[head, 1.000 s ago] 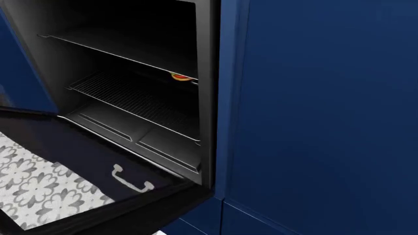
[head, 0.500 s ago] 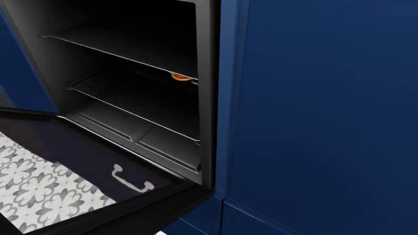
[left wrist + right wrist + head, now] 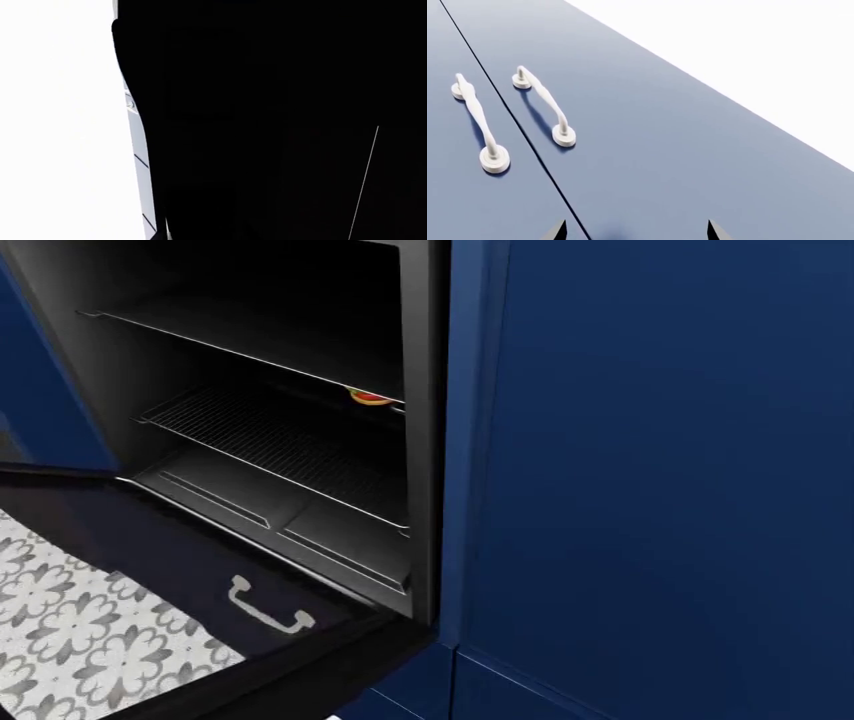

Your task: Open the oven door

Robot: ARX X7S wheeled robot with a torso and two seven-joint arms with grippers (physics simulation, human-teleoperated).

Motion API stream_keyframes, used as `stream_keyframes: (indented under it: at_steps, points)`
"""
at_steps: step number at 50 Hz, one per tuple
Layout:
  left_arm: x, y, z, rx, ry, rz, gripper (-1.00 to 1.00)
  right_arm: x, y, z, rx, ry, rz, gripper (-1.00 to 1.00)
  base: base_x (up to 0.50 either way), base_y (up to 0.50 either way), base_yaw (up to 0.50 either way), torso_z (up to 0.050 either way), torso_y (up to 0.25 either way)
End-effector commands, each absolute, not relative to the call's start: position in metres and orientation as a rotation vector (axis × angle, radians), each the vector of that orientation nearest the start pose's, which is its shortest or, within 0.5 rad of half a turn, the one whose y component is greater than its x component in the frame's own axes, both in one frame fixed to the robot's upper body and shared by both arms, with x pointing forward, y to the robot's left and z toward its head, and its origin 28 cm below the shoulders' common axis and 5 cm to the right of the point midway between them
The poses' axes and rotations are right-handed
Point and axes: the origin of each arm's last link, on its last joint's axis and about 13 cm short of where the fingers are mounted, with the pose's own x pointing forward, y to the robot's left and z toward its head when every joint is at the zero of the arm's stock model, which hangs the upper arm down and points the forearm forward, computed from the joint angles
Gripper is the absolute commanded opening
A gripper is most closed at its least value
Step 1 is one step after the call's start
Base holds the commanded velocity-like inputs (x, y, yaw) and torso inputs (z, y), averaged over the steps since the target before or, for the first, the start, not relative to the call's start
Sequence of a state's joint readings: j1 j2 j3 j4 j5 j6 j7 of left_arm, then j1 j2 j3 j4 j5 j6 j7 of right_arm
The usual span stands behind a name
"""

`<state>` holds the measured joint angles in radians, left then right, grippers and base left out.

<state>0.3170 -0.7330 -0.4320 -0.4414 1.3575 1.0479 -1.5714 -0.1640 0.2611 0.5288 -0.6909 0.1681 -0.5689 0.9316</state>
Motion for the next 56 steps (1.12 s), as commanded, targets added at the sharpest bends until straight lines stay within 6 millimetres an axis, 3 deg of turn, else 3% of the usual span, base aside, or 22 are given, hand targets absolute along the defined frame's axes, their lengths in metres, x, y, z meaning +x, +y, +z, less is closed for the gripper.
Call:
stream_keyframes:
  at_steps: [1,10,35,56]
  points:
    - [0.014,0.463,-0.043,1.319,-0.441,0.092,-1.0,0.125,-0.202,0.19,0.183,-1.293,-1.042,1.0,0.01,0.01,-0.01,0.0,0.0]
    - [0.014,0.463,-0.043,1.319,-0.441,0.092,-1.0,0.125,-0.202,0.19,0.183,-1.293,-1.042,1.0,0.0,0.01,-0.01,-0.001,0.0]
    - [-0.015,0.447,-0.062,1.316,-0.317,0.161,-1.0,0.124,-0.199,0.189,0.206,-1.274,-1.024,1.0,0.0,0.01,0.0,-0.002,0.0]
    - [-0.006,0.437,-0.065,1.256,-0.353,0.208,-1.0,0.123,-0.199,0.189,0.212,-1.274,-1.023,1.0,0.0,0.0,0.0,-0.001,0.0]
